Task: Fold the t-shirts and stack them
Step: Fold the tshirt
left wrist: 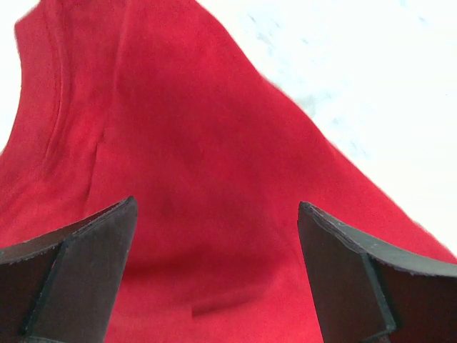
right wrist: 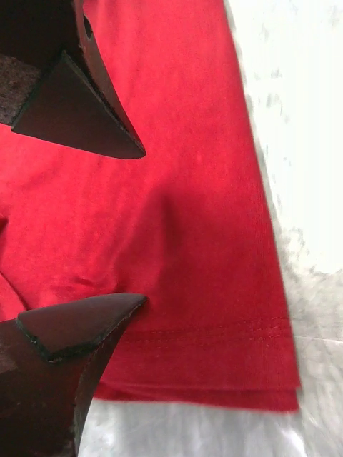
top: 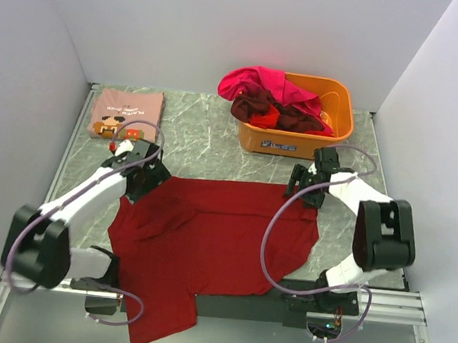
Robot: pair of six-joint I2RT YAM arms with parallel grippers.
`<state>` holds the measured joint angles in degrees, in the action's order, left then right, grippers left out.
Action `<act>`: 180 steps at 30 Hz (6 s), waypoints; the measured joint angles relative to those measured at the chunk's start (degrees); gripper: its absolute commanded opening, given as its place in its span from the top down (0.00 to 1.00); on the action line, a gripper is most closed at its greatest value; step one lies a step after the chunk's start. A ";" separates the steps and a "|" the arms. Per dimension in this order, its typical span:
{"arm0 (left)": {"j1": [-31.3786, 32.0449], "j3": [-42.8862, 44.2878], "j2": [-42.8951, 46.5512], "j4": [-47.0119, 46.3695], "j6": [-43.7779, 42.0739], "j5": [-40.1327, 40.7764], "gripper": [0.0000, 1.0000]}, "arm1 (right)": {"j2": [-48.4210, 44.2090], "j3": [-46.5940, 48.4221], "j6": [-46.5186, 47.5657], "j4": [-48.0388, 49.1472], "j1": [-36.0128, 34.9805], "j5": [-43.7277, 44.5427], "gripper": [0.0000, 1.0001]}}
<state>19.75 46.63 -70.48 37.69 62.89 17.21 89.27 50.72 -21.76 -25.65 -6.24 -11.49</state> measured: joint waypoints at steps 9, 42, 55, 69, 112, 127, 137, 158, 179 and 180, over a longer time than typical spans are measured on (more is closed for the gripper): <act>-5.33 -0.70 -15.28 -9.55 -4.22 -1.97 0.01 | 6.54 4.94 -0.94 -1.38 -0.15 2.60 0.18; -5.90 20.41 -32.44 -12.76 -11.15 -0.98 0.01 | 8.98 12.70 3.78 0.13 3.63 5.25 0.19; -5.09 9.16 -9.18 -9.66 -9.03 -1.09 0.01 | -11.45 0.87 -6.60 -6.38 -20.00 11.17 0.18; -5.03 -3.04 5.90 -3.41 -5.81 -0.72 0.01 | -21.33 -17.49 -23.71 -19.80 -29.79 11.43 0.18; 21.66 -11.82 15.91 15.10 7.89 -11.85 0.01 | -22.82 -9.75 -18.67 -31.54 -29.73 21.68 0.17; 20.35 -0.57 2.40 5.25 3.43 -4.66 0.01 | -28.06 -7.30 -38.01 -48.54 -28.59 32.09 0.00; 11.43 -0.50 3.17 0.85 -2.32 -4.50 0.01 | -35.82 -5.11 -33.29 -36.20 -27.56 20.76 0.00; -0.09 -1.40 0.37 -5.20 -6.51 -3.78 0.01 | -26.05 -15.34 -29.46 -25.11 -11.41 22.16 0.00; -4.74 0.02 -15.93 -16.28 -8.83 -7.93 0.01 | -9.75 -5.62 -17.86 -2.91 -9.46 17.14 0.03; -4.96 0.50 -17.20 -16.13 -9.14 -8.09 0.01 | -7.74 -4.92 -17.27 -1.51 -9.44 17.53 0.03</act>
<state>14.79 47.13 -87.68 21.56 53.76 9.13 81.54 45.80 -39.03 -27.16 -15.68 6.04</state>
